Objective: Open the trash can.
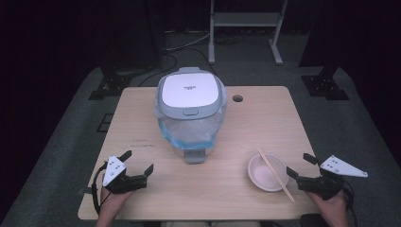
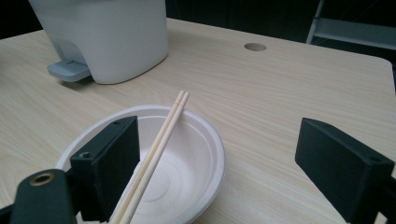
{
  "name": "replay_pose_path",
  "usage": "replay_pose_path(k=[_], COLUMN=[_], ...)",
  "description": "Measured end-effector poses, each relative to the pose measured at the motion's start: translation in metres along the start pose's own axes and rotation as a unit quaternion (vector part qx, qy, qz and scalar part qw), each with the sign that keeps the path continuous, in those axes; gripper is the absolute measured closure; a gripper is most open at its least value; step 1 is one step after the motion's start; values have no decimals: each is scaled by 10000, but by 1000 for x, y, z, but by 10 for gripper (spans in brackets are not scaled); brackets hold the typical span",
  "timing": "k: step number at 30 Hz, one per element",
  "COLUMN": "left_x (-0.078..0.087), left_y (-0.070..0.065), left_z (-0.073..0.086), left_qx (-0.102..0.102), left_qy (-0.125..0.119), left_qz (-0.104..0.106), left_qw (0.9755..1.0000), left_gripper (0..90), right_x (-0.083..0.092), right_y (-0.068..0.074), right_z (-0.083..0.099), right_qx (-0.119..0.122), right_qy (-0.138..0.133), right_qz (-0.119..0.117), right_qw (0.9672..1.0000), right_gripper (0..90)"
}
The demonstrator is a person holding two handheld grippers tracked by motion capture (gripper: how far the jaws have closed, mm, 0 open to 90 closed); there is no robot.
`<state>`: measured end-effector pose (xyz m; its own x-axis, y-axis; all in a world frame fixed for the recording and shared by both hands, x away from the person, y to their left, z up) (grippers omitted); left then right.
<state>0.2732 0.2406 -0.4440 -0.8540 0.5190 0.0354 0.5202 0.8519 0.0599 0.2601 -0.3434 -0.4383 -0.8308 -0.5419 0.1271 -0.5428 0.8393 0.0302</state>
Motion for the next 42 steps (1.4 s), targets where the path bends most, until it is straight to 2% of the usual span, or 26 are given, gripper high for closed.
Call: replay_pose_path(k=[1,2,5,6,9,11,13,16,24,29,30,33,35,39,40,42], left_x=[0,-3,-6,-10,-19,-22,-31,-37,-48,-60,-64,-68,-73,-78,-81,-85], left_y=[0,-4,-9,-15,-22,-24,-31,-37,-48,-55,-57,-60,-62,-65,-67,-69], left_z=[0,-1,-1,0,-2,-2,-3,-4,-5,-6,-5,-4,-3,-1,0,1], left_qx=[0,-1,-95,-111,-171,-191,-182,-248,-295,-354,-322,-294,-258,-315,-301,-293], left_qy=[0,-28,9,13,55,76,86,110,124,163,149,193,272,286,288,322], left_qz=[0,130,240,358,541,580,748,885,1053,1206,1277,1314,1405,1442,1522,1568], left_qw=[10000,9999,9997,9993,9984,9981,9970,9957,9939,9919,9912,9907,9894,9886,9875,9867], left_gripper=[50,62,69,69,70,70,70,89,125,152,199,229,273,368,398,458], right_x=[0,-1,-2,-1,0,1,1,0,0,-1,-1,-2,-1,-1,-2,-2], right_y=[0,-1,-1,-1,1,1,1,1,1,1,1,2,2,2,2,2], right_z=[0,0,1,1,0,0,0,0,0,0,0,1,1,1,1,1], right_qx=[0,-32,-76,-67,-24,-11,-23,-18,-7,-14,-18,1,0,-6,-6,-8], right_qy=[-8,0,41,37,18,17,20,39,60,78,86,115,110,106,107,112], right_qz=[-8,-15,7,-7,-18,-32,-8,-10,-37,-37,-52,-55,-69,-79,-74,-81], right_qw=[10000,10000,10000,10000,10000,10000,10000,10000,10000,10000,9999,9999,9999,9999,9999,9999], right_gripper=[126,126,126,126,126,126,126,126,126,126,126,126,126,126,126,126])
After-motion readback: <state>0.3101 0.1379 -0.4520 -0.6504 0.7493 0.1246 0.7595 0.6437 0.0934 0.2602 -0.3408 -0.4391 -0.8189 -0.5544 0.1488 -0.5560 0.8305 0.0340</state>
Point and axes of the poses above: each handheld gripper's, and its own axes: x roughly backward along the jaws, z roughly out of its underside, y roughly to its left, the point moved 1 cm from there along -x, roughly forward along the jaws, and after that the axes turned 14 degrees about -y, right-handed, at the moved point
